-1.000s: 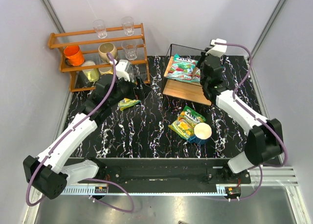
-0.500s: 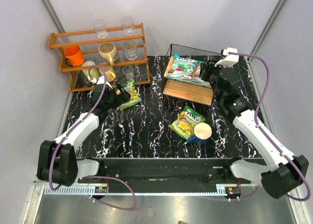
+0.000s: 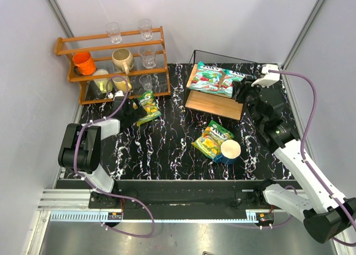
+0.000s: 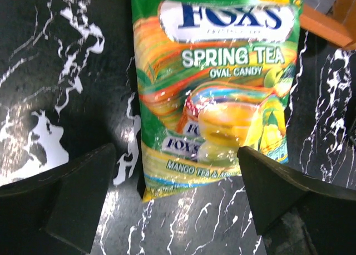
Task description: Place and organize the candy bags onto the shelf
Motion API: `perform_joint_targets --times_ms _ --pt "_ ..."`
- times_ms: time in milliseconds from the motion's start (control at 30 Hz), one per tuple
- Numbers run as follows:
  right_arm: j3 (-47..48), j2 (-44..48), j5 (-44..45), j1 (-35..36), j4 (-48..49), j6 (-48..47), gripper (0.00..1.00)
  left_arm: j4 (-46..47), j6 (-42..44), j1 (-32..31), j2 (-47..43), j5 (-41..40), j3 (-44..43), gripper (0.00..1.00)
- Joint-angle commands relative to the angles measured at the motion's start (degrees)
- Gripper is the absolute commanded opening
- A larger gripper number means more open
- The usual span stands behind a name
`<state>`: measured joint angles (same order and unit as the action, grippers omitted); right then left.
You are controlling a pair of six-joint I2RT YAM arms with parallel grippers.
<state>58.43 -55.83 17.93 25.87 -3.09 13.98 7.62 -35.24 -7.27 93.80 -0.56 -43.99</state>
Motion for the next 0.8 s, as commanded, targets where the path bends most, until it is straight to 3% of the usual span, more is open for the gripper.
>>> perform_joint_targets --times_ms 0,100,233,267,367,500,767 --pt "-0.51 0.55 -1.59 0.41 -0.6 0.52 0.45 8.11 -0.44 0.85 2.78 -0.24 -1.98 0.99" --pt "-0.51 0.55 -1.85 0.41 -0.77 0.87 0.45 8.82 -0.61 0.94 4.63 0.38 -2.68 0.86" --pt "-0.95 0.99 -1.32 0.41 -0.6 0.96 0.45 11.53 -0.79 0.94 4.9 4.94 -1.2 0.6" --pt "-1.04 0.99 -1.32 0.41 -0.6 0.88 0.45 11.89 -0.79 0.94 4.73 5.39 -0.75 0.46" --pt "-0.95 1.08 -1.41 0.41 -0.86 1.14 0.45 13.21 -0.79 0.94 3.41 6.79 1.0 0.2" --pt "-1.13 1.52 -1.67 0.41 -0.86 1.49 0.45 13.3 -0.26 0.94 1.22 7.85 3.11 0.0" --pt "-1.39 3.62 -1.5 0.41 -2.09 1.49 0.45 10.67 2.28 0.41 -10.19 14.88 7.51 0.0"
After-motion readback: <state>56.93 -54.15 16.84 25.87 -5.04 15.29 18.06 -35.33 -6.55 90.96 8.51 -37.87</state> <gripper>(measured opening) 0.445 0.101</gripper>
